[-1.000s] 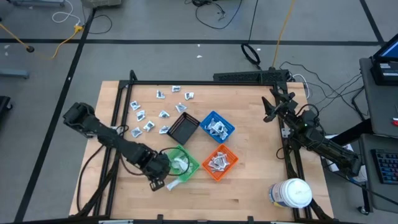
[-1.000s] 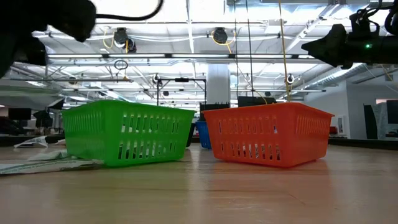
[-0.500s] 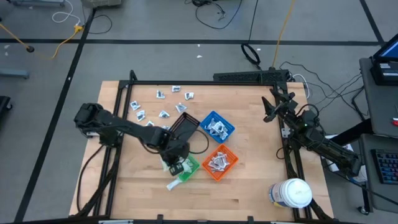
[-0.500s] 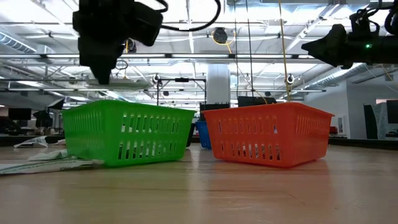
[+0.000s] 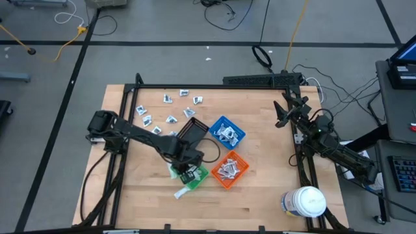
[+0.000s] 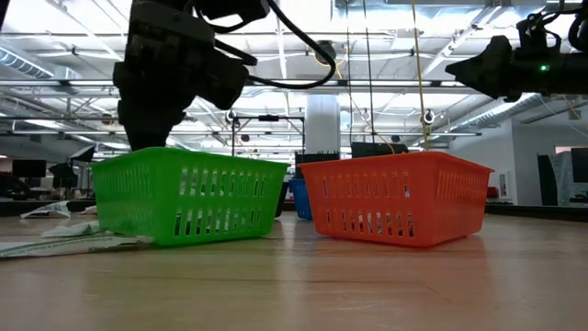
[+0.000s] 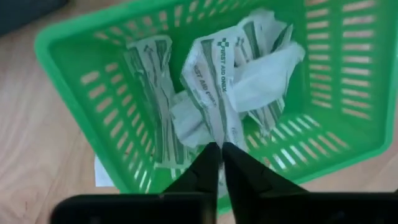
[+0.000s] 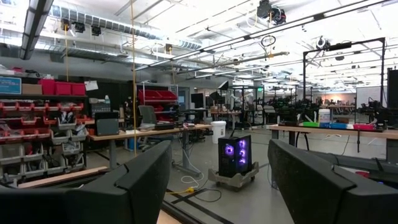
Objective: Pick & Place First Aid Supplies
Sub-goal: Put the green bandage into the green bin
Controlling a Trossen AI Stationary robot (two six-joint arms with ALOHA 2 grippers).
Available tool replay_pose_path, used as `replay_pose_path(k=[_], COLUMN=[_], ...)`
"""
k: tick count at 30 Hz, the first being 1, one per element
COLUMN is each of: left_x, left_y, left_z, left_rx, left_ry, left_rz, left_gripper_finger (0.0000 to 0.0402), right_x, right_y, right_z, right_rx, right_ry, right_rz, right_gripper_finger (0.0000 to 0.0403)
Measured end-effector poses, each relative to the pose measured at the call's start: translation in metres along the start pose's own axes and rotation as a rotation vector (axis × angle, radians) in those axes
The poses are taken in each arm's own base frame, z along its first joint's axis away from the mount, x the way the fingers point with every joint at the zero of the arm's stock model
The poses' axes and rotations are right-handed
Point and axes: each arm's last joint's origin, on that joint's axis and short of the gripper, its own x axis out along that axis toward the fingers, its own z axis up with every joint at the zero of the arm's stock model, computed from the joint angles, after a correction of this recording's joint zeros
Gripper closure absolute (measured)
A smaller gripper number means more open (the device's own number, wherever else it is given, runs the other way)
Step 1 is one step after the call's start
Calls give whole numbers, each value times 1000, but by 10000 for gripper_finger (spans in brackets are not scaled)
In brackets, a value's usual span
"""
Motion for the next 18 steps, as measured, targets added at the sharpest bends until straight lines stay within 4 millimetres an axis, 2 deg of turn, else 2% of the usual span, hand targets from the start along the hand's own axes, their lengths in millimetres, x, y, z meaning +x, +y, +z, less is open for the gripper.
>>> replay_pose_path(k=[9, 13, 18], left_x=[-13, -18, -20], left_y=[-11, -22, -39], left_z=[4, 0, -13], left_rx=[-31, -99, -119], left_ry=[-54, -56, -47], left_rz=[-58, -87, -104], left_gripper_finger=[244, 221, 218], right_x=[0, 0, 0], right_y=[0, 0, 0], right_z=[0, 0, 0], right_rx=[0, 0, 0], right_ry=[0, 0, 0], right_rz=[0, 0, 0], right_gripper_finger=[140, 140, 140])
